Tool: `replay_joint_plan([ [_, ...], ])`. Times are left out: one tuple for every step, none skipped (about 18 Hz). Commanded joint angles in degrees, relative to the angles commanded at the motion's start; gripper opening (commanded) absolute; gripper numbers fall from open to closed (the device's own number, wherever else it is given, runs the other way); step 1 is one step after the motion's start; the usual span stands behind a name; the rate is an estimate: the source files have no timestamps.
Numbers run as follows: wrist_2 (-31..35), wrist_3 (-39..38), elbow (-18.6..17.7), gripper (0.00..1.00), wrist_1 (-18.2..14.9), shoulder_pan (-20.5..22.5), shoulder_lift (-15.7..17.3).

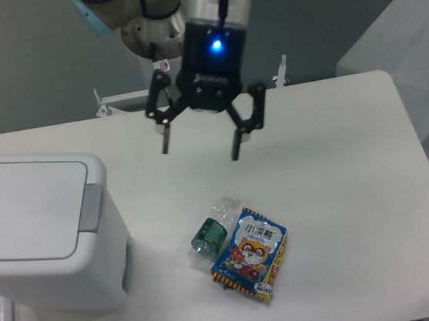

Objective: Open the trash can
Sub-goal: 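Move the open gripper toward the white trash can lid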

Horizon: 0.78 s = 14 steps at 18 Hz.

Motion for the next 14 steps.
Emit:
replay_joint_plan([
  [0.0,0.1,0.0,1.0,0.1,-0.6,-0.2],
  [0.1,0.1,0.0,1.0,0.1,-1.2,-0.4],
  [0.1,0.0,0.0,1.0,0.1,-1.8,-0.7],
  [0.1,0.0,0.1,1.0,0.1,-2.4,-1.1],
  [0.1,0.1,0.1,1.0,0.1,-2.8,-1.2],
  [0.1,0.1,0.1,1.0,0.1,-3.1,-1.7],
  [0.1,0.1,0.2,1.0,0.2,-3.8,-2.2],
  [0.1,0.3,0.2,1.0,0.2,-4.2,-2.5],
  [0.1,0.3,0.1,1.0,0.2,-4.4,-2.8],
  [0.1,0.3,0.3,1.0,0.2,-4.8,-3.0],
  [0.1,0.4,0.3,1.0,0.3,-5.0,-3.3],
  [0.1,0.4,0.3,1.0,0.8,-5.0,-3.5],
  [0.1,0.4,0.3,1.0,1.1,-5.1,-3.7],
  [0.1,0.5,0.4,1.0,1.1,-5.4,-4.0],
])
